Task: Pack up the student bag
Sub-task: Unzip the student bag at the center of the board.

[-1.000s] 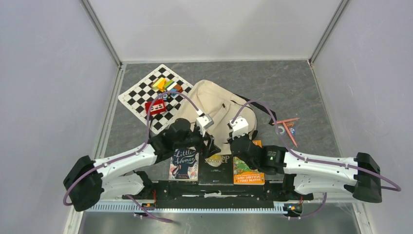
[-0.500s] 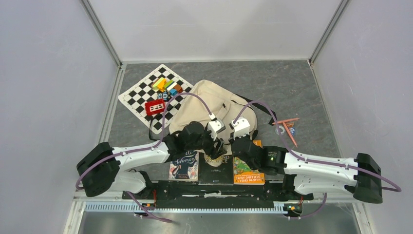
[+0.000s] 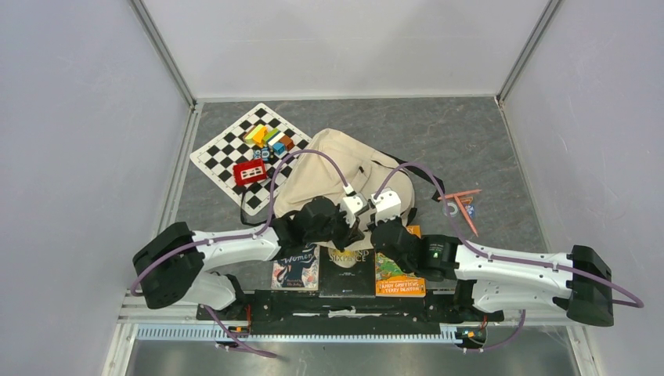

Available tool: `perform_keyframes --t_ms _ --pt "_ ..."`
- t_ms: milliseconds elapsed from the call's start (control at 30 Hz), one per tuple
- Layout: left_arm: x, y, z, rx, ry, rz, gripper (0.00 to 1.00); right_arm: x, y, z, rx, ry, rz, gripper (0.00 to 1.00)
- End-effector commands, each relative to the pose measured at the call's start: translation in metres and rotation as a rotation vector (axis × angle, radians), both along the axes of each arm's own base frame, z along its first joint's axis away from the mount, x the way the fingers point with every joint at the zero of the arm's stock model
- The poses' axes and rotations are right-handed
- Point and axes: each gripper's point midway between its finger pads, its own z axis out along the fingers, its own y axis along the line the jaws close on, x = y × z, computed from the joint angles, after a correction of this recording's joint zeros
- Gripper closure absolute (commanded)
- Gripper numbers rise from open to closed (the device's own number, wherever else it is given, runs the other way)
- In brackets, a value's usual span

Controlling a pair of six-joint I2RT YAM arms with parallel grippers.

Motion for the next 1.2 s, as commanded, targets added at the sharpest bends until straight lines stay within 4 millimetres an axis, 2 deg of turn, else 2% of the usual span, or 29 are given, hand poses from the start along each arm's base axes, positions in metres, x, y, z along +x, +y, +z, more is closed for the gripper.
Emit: perform_keyframes --t_ms 0,200,567,733,900,1033,1067,1100,1133,1167 --pt "0.01 -0.006 0.009 -0.013 -0.039 0.024 0.98 0.009 -0.001 0.015 0.022 -0.041 -0.046 1.0" --pt "0.007 0.013 -0.007 0.03 -0.01 0.083 0.98 0.021 -0.022 0.024 -0.036 -0.117 -0.119 1.0" --pt "-0.001 0.071 -0.019 0.113 0.001 0.236 0.98 0.061 -0.074 0.035 -0.046 -0.127 -0.271 1.0" --pt "-0.01 0.093 -0.017 0.104 0.041 0.305 0.98 0.075 -0.091 0.031 -0.069 -0.146 -0.316 1.0" --pt "-0.019 0.107 -0.01 0.072 0.067 0.338 0.98 0.083 -0.087 0.025 -0.089 -0.139 -0.29 1.0" --pt "-0.025 0.111 -0.001 0.057 0.092 0.348 0.98 0.08 -0.064 0.025 -0.024 -0.122 -0.178 1.0" --pt "-0.025 0.11 0.004 0.043 0.096 0.347 0.94 0.079 -0.058 0.027 -0.002 -0.121 -0.149 1.0" --pt "-0.026 0.107 0.01 0.022 0.1 0.341 0.83 0.076 -0.051 0.027 0.019 -0.114 -0.115 1.0" --pt "-0.025 0.103 0.017 0.0 0.105 0.339 0.67 0.074 -0.046 0.026 0.034 -0.108 -0.083 1.0" --pt "-0.025 0.097 0.027 -0.03 0.109 0.333 0.59 0.071 -0.04 0.024 0.044 -0.096 -0.05 1.0"
